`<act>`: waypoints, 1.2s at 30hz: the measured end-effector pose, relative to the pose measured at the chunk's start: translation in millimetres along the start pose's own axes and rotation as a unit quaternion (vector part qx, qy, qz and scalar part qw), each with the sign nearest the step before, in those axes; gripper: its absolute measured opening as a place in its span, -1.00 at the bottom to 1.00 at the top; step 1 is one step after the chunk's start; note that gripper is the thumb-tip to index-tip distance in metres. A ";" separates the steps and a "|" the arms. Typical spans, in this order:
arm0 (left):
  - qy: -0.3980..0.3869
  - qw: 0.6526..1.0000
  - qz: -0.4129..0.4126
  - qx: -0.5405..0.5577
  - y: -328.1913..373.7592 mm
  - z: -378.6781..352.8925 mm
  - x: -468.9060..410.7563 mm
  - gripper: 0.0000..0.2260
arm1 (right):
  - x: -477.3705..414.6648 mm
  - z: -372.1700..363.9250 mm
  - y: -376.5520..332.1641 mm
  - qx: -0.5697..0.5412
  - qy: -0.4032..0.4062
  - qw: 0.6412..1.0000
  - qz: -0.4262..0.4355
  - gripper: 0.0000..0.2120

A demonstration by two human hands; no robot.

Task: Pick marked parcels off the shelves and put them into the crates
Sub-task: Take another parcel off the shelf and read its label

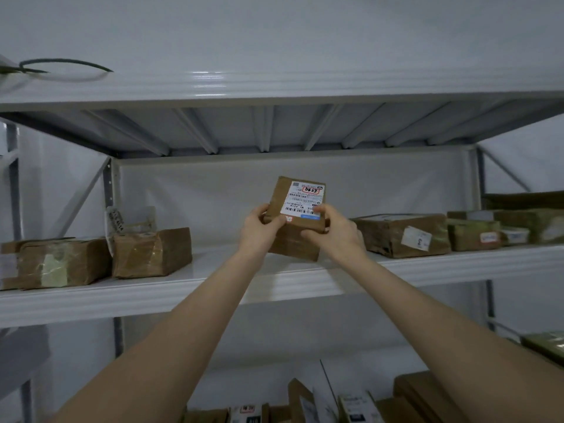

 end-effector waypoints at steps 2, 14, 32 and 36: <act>-0.021 1.000 0.014 0.005 1.2 -9.0 0.3 -0.44 | 0.1 6.5 4.8 -0.004 0.003 1.000 -0.002 -0.46; -0.009 0.962 -0.039 -0.269 7.0 -13.3 7.6 -0.44 | -17.8 -5.3 -15.8 0.051 -0.089 0.993 0.053 -0.58; 0.114 0.969 0.051 -0.214 -21.2 57.7 -8.2 -0.50 | -21.7 6.9 5.7 -0.037 -0.051 0.998 -0.024 -0.61; 0.093 0.983 0.109 -0.117 -21.7 43.9 1.3 -0.27 | -23.7 -1.1 -16.4 -0.087 -0.062 0.994 0.007 -0.77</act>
Point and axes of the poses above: each hand's wrist, its own x-axis away from the middle knuckle, its own z-axis out of the back of the hand, y = z × x, the point moved 9 cm from there along -x, towards the middle knuckle, and after that the axes turned 14 degrees about z, right-handed, at the moved point
